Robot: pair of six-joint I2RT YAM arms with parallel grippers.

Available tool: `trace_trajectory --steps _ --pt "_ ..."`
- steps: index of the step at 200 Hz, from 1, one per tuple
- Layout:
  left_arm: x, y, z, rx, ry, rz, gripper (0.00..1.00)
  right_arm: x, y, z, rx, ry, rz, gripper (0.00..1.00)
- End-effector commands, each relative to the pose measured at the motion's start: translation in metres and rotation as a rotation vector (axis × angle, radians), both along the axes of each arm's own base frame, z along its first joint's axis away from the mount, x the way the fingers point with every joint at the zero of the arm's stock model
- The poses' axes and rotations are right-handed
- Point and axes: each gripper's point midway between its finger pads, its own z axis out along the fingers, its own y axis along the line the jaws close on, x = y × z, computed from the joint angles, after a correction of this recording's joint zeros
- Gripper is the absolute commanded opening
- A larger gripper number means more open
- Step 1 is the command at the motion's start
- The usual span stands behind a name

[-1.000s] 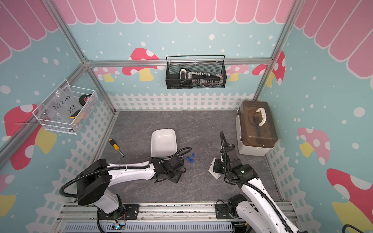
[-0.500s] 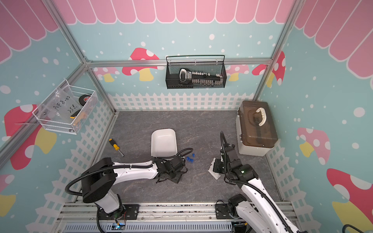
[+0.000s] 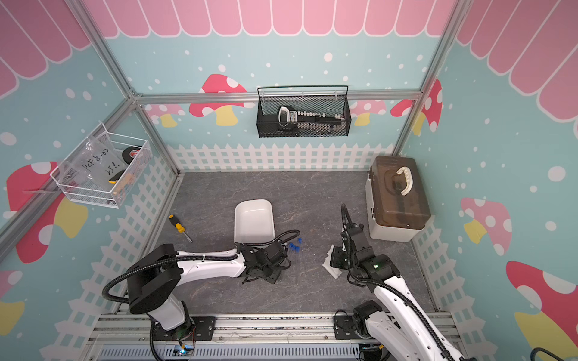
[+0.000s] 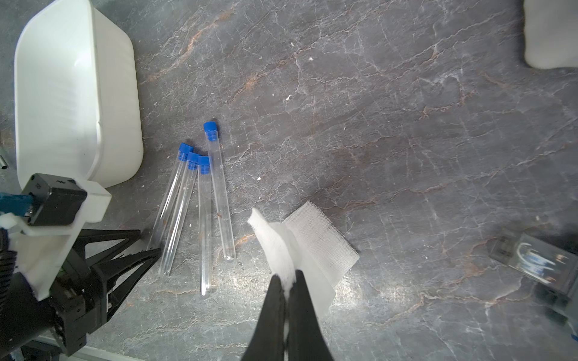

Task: Wipe the exteriors of test tubes
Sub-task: Pick up the test tube at the center of the board.

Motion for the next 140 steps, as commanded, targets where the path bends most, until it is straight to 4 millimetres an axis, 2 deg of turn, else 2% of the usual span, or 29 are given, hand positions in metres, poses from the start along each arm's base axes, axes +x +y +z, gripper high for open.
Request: trace_trajectory --steps 1,38,66,140 --pt "-0.005 0.000 -0.006 0.019 0.022 -0.014 0.42 -0.004 -0.003 -0.006 0.000 0.023 -0.020 0.00" --pt "-0.006 -0.003 -0.005 0.012 0.024 -0.021 0.31 -0.003 -0.003 -0.007 -0.002 0.026 -0.021 0.00" --pt "-0.007 -0.005 -0.007 -0.001 0.033 -0.022 0.26 -0.003 -0.002 -0.006 0.001 0.025 -0.019 0.00" --pt "-0.015 -0.011 -0.021 -0.034 0.087 -0.010 0.29 -0.003 -0.001 -0.003 0.013 0.017 -0.020 0.00"
